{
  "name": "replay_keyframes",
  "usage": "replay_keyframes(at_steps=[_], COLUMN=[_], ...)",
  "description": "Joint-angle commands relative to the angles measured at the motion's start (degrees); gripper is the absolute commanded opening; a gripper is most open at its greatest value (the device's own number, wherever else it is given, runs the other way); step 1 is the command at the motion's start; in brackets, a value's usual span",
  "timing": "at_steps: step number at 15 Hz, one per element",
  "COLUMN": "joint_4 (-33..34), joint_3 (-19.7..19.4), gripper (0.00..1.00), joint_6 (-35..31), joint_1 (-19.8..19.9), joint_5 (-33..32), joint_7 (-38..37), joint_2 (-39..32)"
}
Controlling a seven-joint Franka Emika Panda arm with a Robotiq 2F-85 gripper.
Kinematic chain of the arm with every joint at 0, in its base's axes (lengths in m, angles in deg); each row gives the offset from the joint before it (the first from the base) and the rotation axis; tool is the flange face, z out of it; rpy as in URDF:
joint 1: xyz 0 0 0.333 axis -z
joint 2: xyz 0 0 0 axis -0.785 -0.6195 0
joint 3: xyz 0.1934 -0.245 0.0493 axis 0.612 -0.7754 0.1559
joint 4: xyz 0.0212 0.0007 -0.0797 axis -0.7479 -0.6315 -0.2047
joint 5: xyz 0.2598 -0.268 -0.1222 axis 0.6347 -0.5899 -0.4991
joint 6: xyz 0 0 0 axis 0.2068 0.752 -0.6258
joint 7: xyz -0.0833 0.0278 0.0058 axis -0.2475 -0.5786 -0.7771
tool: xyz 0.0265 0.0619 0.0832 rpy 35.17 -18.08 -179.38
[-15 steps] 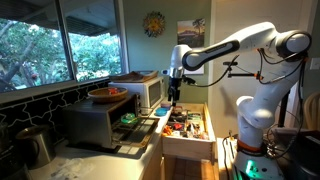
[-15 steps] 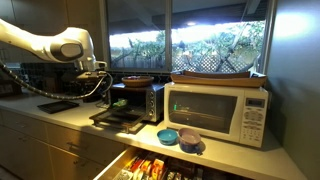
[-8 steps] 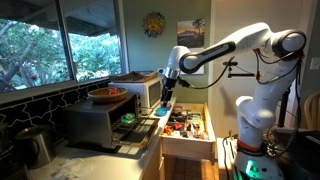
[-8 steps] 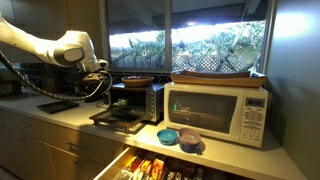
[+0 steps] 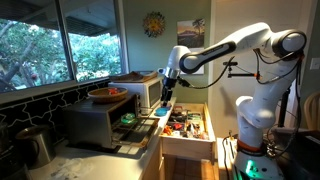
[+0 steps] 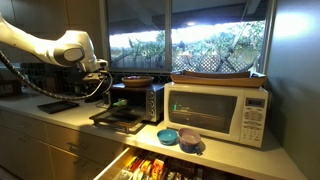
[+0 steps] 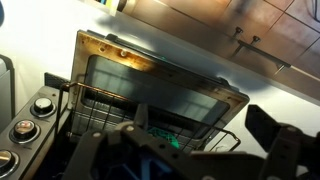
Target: Remove the green pack from the open toaster oven and put it in the open drawer.
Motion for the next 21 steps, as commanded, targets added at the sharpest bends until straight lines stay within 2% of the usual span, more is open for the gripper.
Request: replay_keyframes(at_steps=[1,5,9,14,21], joint_4=[0.09,0.50,1.05,1.72,5.79], joint_3=[-0.11,-0.85,-2.34,-3.24,-3.89], gripper=[1.00,1.00,1.00,1.00,1.00], joint_6=[0.10,-1.16,-9.30,-23.32,-35.25], joint_1=[-0.14,-0.80,-2.08,-4.13,-8.81], joint_5=[-0.10,1.33,2.82,7.17,19.23], joint_7=[-0.10,0.66,4.13,6.02,9.57], joint_2=[-0.01,-1.27,-6.04,-13.51,-23.06])
